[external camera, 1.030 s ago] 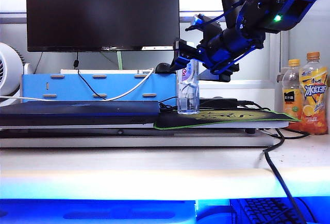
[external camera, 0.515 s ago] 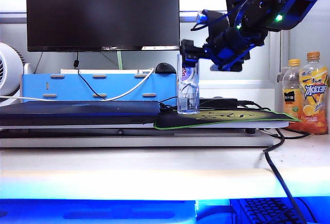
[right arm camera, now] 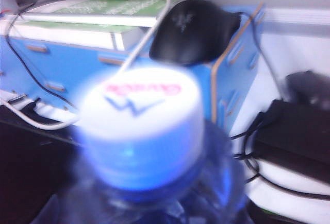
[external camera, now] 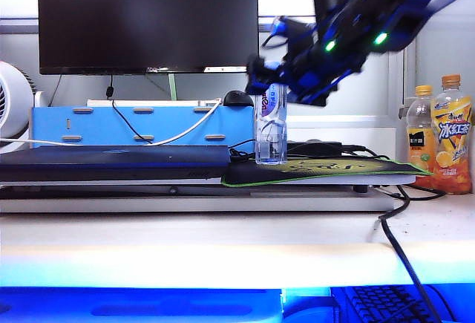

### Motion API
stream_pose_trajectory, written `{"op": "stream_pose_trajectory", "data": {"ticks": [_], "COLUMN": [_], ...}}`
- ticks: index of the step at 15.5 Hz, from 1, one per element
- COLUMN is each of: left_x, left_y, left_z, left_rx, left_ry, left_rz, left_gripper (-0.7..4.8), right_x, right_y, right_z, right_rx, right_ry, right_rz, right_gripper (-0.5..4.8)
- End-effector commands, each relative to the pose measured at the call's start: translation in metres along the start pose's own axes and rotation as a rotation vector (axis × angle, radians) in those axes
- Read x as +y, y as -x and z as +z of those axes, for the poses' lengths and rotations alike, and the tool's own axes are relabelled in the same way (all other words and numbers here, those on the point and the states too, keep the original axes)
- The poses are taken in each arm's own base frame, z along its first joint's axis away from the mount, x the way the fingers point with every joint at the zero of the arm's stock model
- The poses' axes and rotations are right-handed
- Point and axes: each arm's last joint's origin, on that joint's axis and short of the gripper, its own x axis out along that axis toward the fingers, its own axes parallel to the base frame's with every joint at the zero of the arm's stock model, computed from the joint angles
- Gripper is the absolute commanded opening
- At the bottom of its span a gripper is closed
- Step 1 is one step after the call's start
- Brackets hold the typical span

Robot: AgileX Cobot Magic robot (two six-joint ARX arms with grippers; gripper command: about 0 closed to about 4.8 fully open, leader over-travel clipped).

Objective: Pick up the mineral water bottle and place it on the laptop.

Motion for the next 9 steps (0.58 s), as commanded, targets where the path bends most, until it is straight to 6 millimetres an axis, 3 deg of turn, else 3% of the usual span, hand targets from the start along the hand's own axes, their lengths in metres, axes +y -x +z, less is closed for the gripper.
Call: {"op": "stream_pose_trajectory", "data": {"ticks": [1, 5, 9], "left_x": [-0.0002, -0.0002, -0.0002], "left_y": [0.0003, 0.0003, 0.0003], "left_z": [0.0011, 0.0011, 0.0011], "left_rx": [-0.008, -0.008, -0.008], "left_ry": [-0.002, -0.002, -0.002], "left_rz": [-0.003, -0.003, -0.003], "left_gripper": [-0.02, -0.02, -0.02], "right_x": [0.0034, 0.0038, 0.004], "right_y": [-0.0064, -0.0063, -0.0063], "right_z": [-0.0078, -0.0032, -0.0018], "right_rx": [0.015, -0.031, -0.046], "right_ry": [-0.008, 0.009, 0.011], "right_rz": [0.014, 0.016, 0.018], "right_gripper": [4.79, 4.79, 0.81]}}
